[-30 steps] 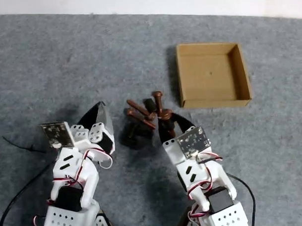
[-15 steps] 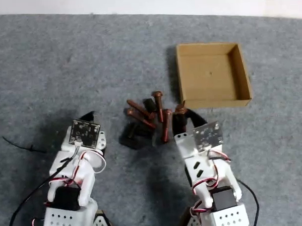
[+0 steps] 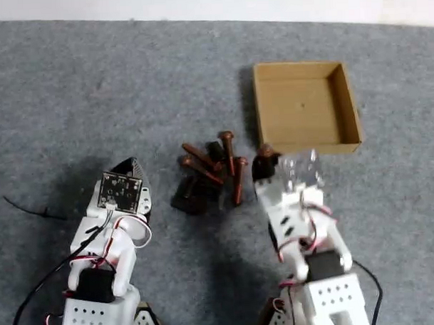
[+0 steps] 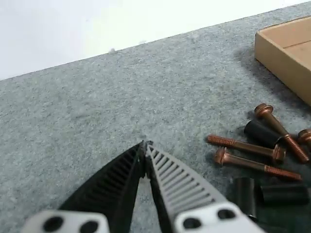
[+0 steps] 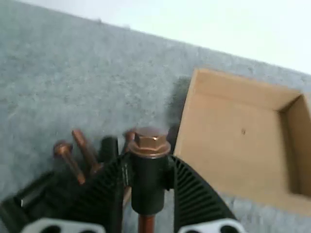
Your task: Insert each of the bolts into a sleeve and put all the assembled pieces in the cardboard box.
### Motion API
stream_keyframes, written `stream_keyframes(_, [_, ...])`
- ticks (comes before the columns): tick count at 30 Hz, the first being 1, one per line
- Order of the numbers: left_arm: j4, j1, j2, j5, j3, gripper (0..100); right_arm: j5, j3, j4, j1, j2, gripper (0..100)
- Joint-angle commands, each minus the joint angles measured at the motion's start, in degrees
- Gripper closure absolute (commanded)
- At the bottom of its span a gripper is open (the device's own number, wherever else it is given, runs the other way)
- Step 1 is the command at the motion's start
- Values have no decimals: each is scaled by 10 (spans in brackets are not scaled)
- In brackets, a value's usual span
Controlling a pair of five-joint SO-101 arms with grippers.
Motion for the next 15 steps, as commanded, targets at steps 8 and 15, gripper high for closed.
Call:
stream_keyframes(8, [-15, -9, -6, -4, 11, 993, -17, -398, -74, 47, 518, 994])
stream_keyframes(15, [-15, -9, -6, -4, 11, 993, -228, -559, -76, 131, 742, 994])
